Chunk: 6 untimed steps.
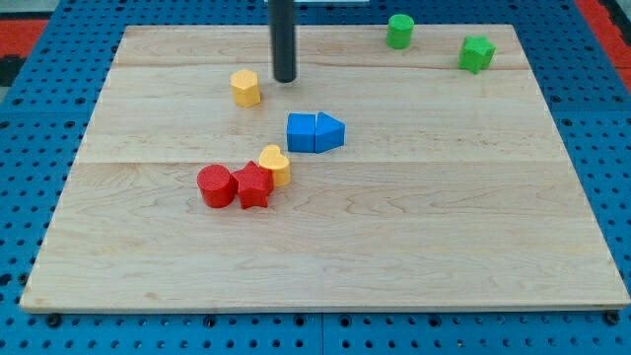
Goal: Slide the yellow hexagon closer tothe yellow heart
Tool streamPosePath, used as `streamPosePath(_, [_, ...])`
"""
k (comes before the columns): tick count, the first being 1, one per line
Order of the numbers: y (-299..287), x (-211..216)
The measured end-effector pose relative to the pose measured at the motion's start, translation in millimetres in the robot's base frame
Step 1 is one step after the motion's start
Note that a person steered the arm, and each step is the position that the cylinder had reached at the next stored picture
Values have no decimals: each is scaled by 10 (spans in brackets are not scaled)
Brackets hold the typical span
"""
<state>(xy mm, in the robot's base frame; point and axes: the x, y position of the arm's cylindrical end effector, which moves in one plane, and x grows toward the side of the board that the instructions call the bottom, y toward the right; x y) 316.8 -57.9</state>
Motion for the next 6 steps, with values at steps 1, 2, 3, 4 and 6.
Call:
streamPosePath(1, [-396, 590])
streamPosePath(2, [258, 300])
streamPosePath(3, [224, -200])
streamPosePath(4, [-475, -273])
streamPosePath(6, [-442, 494])
